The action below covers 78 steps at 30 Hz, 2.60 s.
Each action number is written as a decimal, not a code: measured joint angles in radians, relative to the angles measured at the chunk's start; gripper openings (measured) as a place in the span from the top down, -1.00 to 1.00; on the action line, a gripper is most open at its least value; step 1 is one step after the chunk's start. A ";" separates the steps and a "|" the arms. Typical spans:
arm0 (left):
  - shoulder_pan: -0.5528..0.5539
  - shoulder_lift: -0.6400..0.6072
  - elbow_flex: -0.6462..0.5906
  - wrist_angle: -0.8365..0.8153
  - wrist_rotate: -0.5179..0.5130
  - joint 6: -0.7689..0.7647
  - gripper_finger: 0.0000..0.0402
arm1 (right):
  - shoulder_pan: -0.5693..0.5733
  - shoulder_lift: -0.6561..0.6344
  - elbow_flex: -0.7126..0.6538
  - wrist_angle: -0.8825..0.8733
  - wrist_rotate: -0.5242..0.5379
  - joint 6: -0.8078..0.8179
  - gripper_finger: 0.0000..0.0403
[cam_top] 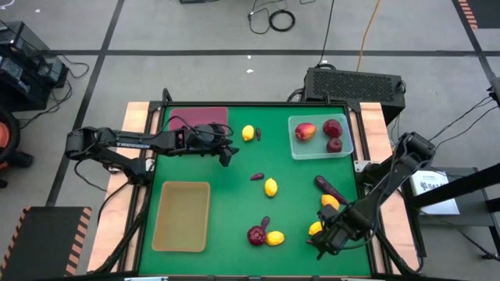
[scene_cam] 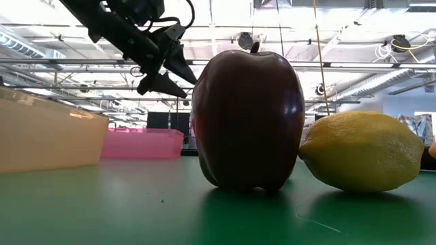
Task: Sort produce into baskets
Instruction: Put the apple into the transparent bin
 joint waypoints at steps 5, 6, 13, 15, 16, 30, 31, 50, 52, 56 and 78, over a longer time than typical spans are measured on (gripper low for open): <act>0.000 0.000 0.000 -0.001 0.000 0.000 -0.26 | 0.000 0.000 -0.066 0.043 -0.006 0.048 -0.64; 0.000 0.000 0.000 -0.001 0.000 0.000 -0.26 | 0.000 0.000 -0.074 0.061 -0.010 0.050 -0.64; 0.000 0.000 0.000 -0.002 0.000 0.000 -0.26 | -0.002 0.000 -0.114 0.101 -0.030 0.057 -0.57; 0.000 0.000 0.000 -0.002 0.003 0.000 -0.26 | -0.006 0.000 -0.114 0.104 -0.047 0.057 -0.50; 0.000 0.000 0.000 -0.002 0.005 0.000 -0.26 | -0.009 0.000 -0.114 0.105 -0.058 0.054 -0.45; 0.001 0.000 0.000 -0.001 0.005 0.001 -0.26 | -0.100 -0.253 -0.003 -0.220 0.221 0.036 -0.38; 0.001 0.000 0.000 -0.001 0.005 0.001 -0.26 | -0.115 -0.280 0.007 -0.270 0.284 0.036 -0.38; 0.001 0.000 0.000 0.001 0.005 -0.103 -0.26 | -0.915 -0.462 -0.008 -0.268 0.661 -0.893 -0.38; 0.001 0.000 0.000 0.001 0.007 -0.113 -0.26 | -1.001 -0.445 -0.023 -0.231 0.616 -0.994 -0.38; 0.000 0.000 0.000 0.001 0.024 -0.132 -0.26 | -1.146 -0.400 -0.083 -0.152 0.527 -1.161 -0.38; -0.049 0.000 0.000 0.000 0.033 -0.209 -0.26 | -1.403 -0.201 -0.139 -0.054 0.319 -1.516 -0.75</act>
